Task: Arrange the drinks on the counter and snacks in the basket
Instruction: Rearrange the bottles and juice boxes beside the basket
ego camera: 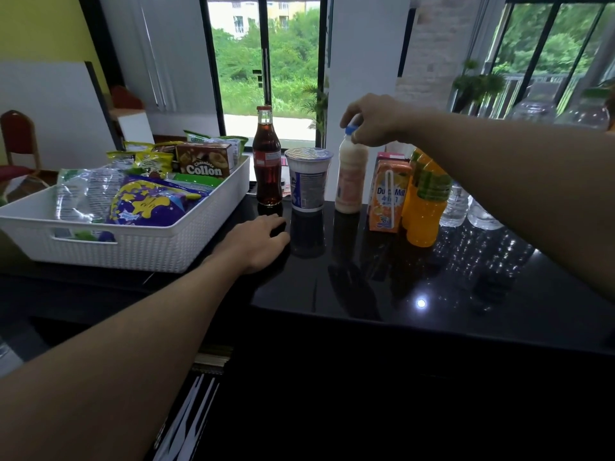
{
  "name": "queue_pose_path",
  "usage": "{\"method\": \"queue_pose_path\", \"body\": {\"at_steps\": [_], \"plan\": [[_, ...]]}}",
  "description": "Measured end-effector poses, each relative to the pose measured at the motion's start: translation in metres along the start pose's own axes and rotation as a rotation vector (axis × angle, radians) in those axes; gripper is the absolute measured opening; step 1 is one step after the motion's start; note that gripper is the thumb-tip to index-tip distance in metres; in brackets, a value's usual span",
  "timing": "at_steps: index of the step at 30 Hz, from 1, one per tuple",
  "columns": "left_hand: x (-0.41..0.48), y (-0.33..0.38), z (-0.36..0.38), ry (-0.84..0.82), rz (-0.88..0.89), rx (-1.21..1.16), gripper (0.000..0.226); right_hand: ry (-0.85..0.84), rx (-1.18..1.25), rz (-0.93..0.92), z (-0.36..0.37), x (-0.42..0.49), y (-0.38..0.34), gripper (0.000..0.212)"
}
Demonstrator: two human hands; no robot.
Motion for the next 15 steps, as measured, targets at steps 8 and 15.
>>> {"method": "queue_pose_path", "body": {"at_steps": [8, 15], "plan": [[-0.0019, 0.0011, -0.0014, 0.003, -0.008, -0.007, 0.06, 0.009, 0.015, 0.039, 0.0026, 0.0028, 0.0039, 0.046], [-0.0021, 0.0004, -0.0014, -0.002, -0.015, -0.01, 0.062, 0.006, -0.007, 0.044, 0.001, 0.0043, 0.0039, 0.038]]}}
Point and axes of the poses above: each hand's wrist, its own x-axis towards the middle knuckle, its own z-axis out of the palm, y = z × x, the point moved 8 cm from there along x, towards the middle knuckle, and after that the axes turned 10 degrees about -x, right-handed, at the moved point
